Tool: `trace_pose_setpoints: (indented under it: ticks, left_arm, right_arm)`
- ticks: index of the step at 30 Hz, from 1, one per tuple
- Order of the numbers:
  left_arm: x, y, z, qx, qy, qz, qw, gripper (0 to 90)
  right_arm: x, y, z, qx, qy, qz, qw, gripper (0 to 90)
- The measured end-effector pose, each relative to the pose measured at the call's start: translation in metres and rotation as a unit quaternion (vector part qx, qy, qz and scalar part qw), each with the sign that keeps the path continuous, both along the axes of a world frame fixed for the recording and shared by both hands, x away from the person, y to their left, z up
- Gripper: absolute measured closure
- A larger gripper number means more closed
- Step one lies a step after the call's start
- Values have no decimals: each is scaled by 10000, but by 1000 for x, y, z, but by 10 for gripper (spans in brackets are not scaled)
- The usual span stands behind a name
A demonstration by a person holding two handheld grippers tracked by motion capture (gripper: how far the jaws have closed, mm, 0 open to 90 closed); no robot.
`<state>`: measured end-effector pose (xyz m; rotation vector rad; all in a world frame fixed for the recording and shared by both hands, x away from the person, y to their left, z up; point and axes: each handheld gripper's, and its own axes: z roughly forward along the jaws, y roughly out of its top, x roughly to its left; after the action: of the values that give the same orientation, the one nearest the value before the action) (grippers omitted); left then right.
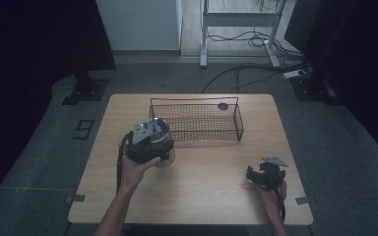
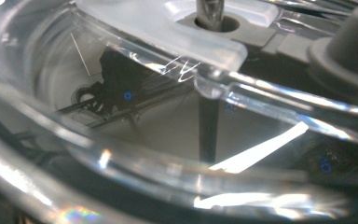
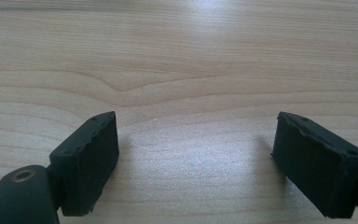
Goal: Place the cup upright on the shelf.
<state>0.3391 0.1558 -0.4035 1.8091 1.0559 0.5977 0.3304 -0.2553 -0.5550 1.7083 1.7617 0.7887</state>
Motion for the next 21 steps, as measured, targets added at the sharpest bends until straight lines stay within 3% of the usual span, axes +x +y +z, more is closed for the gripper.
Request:
trace_pose_setpoints:
  ticks: [21]
  left_arm:
    - [36,-9,7,-14,110,0,9999,40]
  right_arm:
    - [0,0,0,5,2,17,10000,141]
